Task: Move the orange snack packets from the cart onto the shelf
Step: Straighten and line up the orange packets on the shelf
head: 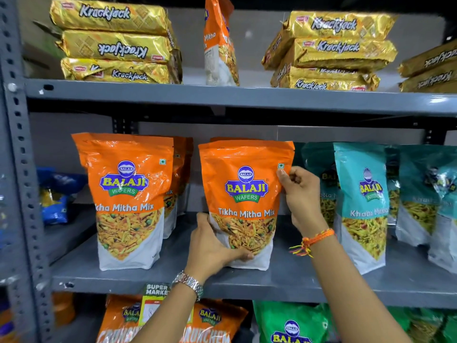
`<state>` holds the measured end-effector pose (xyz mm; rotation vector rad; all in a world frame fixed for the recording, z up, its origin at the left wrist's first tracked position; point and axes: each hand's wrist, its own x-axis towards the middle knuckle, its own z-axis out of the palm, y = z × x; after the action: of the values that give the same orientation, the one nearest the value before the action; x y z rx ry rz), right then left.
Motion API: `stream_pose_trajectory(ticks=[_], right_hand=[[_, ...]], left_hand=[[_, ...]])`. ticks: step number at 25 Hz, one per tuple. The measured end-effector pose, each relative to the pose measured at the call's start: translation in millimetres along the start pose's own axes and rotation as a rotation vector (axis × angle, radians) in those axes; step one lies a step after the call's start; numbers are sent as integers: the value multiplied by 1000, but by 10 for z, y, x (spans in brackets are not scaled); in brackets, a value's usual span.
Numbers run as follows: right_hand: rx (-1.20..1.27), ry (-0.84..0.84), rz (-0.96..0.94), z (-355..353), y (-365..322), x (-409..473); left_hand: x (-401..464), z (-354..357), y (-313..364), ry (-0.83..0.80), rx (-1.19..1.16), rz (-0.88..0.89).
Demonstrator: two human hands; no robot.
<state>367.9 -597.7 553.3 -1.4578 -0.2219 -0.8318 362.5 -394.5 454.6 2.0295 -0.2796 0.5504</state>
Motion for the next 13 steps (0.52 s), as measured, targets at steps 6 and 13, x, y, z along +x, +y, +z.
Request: stream_pose_trajectory(ticks=[6, 13], right_hand=[[-27, 41, 0, 85, 58, 53], [-60, 61, 30, 125, 15, 100]], left_hand=[[7, -82, -18, 55, 52, -36], [-21, -77, 40, 85, 112, -91]])
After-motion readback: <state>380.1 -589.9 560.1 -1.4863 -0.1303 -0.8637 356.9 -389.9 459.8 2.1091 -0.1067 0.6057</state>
